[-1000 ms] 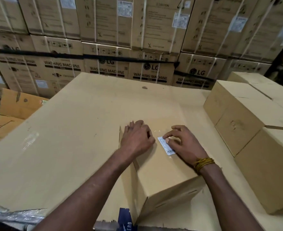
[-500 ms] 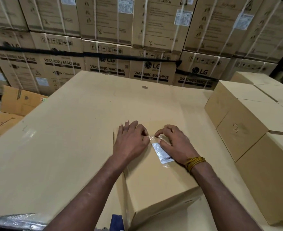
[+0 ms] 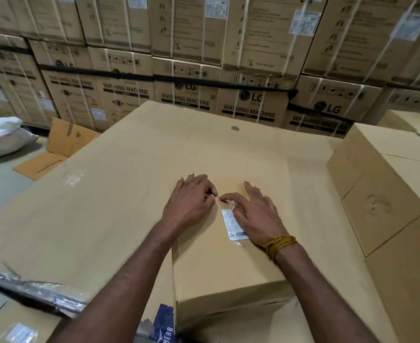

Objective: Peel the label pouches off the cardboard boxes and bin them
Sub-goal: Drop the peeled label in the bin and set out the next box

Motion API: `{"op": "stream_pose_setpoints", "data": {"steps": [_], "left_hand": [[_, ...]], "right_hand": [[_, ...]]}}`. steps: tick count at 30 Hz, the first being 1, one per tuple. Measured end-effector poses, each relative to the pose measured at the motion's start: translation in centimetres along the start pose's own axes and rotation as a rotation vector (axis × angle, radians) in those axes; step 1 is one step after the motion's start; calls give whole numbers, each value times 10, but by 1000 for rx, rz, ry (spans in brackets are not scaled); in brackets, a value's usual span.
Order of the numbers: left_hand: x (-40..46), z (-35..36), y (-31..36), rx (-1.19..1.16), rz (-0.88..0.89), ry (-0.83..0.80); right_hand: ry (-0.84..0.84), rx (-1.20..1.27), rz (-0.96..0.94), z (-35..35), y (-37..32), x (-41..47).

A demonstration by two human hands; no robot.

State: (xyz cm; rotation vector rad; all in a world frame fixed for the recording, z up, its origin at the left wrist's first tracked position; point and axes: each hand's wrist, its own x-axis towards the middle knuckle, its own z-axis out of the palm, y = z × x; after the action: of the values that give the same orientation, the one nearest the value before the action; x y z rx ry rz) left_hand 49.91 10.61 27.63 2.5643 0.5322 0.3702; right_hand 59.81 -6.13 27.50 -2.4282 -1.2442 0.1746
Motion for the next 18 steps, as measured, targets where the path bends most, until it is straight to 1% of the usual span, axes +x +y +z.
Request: {"op": "stream_pose_setpoints", "data": {"steps": [3,9,13,18], "left_hand": [[-2,-2,3,-1,-15,5],[0,-2,5,14,-31,7],[0,-1,7,35,-27,13],[2,0,7,40,-34,13]], "right_hand": [[45,28,-7,3,1,-1],[-33,52,7,-2,11,6],[9,63,18,-4,13,6],[4,46,2,-3,12,5]]}}
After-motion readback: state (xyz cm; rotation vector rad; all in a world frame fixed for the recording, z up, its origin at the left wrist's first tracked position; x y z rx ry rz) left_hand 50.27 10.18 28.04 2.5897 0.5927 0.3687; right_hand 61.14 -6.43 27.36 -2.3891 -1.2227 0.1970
